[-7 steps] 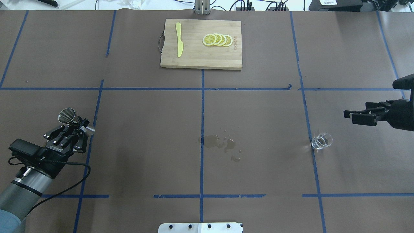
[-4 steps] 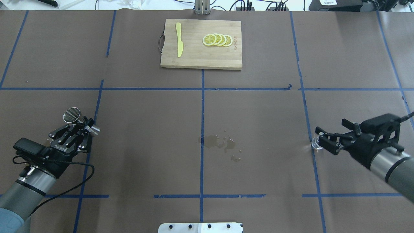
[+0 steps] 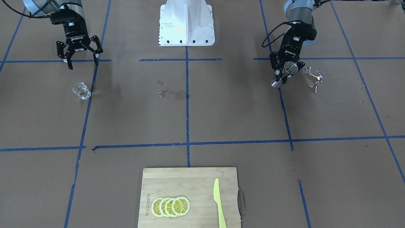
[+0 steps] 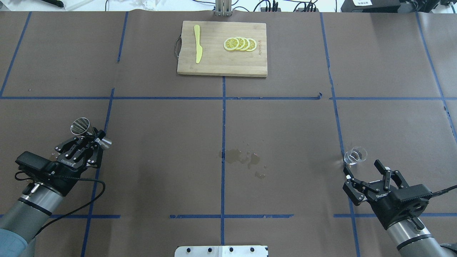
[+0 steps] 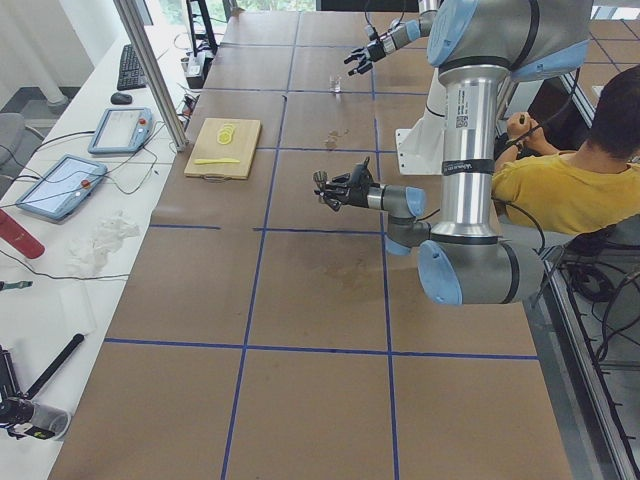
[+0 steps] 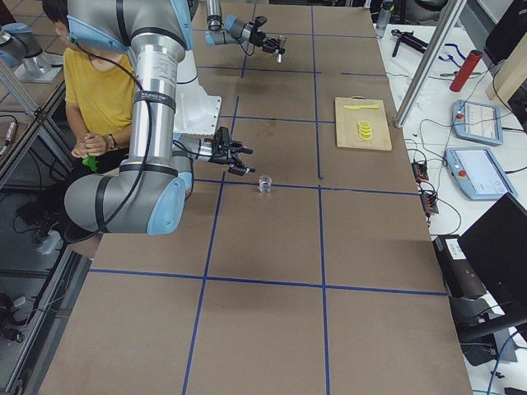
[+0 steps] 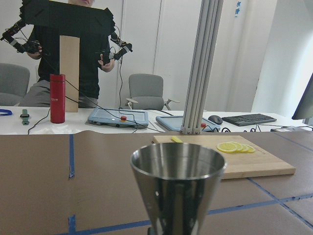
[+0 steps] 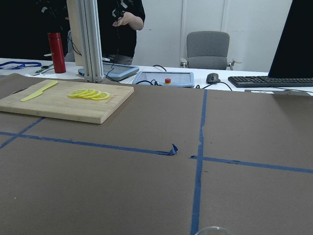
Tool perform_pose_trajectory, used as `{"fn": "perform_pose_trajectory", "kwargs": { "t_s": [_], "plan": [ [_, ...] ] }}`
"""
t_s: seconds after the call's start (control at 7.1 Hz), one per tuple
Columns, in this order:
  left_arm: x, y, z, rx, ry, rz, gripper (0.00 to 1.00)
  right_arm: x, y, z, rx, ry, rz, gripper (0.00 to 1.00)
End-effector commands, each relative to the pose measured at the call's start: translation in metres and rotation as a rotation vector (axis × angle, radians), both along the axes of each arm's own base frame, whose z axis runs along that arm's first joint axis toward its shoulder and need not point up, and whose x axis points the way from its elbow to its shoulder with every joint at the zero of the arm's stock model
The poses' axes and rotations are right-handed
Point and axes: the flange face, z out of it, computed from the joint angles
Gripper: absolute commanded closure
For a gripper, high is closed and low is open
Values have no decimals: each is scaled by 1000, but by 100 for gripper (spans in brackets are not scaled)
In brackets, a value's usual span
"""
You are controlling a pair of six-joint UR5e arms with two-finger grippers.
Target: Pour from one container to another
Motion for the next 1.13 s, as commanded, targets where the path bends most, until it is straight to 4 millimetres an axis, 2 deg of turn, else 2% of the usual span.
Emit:
{"fn": "perform_pose_trajectory", "kwargs": {
  "t_s": [0.0, 0.14, 0.28, 0.99],
  "plan": [
    [0, 0, 0, 0, 2, 0, 100, -12, 6, 24, 9, -32, 46, 3],
    [0, 0, -1, 0, 5, 0, 100, -24, 7, 44, 27, 1, 62, 3],
    [0, 0, -2, 0, 8, -1, 100, -38, 9, 38, 24, -20, 62, 1],
    [-2, 0, -5, 2, 18, -3, 100, -41, 7, 57, 18, 15, 55, 1]
  ]
}}
